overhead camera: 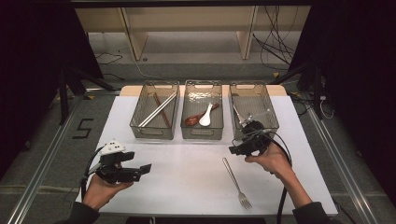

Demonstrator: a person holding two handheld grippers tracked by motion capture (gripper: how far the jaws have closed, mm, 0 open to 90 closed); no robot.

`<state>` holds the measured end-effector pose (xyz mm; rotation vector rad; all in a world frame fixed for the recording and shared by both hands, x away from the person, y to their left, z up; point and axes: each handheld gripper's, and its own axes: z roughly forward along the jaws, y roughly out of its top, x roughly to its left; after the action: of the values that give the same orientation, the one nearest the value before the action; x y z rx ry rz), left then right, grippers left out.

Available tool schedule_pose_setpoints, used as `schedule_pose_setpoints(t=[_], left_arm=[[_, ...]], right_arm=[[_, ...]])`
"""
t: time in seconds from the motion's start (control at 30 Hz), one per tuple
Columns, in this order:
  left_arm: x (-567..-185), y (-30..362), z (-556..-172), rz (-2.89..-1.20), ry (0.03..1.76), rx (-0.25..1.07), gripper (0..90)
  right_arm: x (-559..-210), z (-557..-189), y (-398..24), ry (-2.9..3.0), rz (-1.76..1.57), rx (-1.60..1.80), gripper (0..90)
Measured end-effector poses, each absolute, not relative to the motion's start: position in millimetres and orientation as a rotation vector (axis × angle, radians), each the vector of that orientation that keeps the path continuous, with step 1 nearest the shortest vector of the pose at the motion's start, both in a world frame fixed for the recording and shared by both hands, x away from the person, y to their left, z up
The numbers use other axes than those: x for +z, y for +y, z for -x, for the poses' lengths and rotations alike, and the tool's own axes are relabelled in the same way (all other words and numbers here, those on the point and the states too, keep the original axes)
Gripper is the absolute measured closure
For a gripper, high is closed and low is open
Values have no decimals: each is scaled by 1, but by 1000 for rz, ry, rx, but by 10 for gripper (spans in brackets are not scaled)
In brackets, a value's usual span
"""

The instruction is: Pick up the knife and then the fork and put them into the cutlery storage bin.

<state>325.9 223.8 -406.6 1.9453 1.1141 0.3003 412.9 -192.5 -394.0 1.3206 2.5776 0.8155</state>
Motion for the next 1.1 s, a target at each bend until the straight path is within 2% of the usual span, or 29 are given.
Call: schedule_pose_setpoints(t=[0.33, 0.7, 1.1], left_arm=[[-406, 224, -325, -1944, 1109, 302, 154], [-406, 225, -325, -1944, 1110, 303, 154], [-405, 225, -326, -1946, 1108, 305, 154]], right_arm=[[-413, -399, -172, 2707, -1285, 662, 333], [-433, -383, -167, 2803, -1272, 531, 400], [-451, -371, -164, 2870, -1232, 367, 537]])
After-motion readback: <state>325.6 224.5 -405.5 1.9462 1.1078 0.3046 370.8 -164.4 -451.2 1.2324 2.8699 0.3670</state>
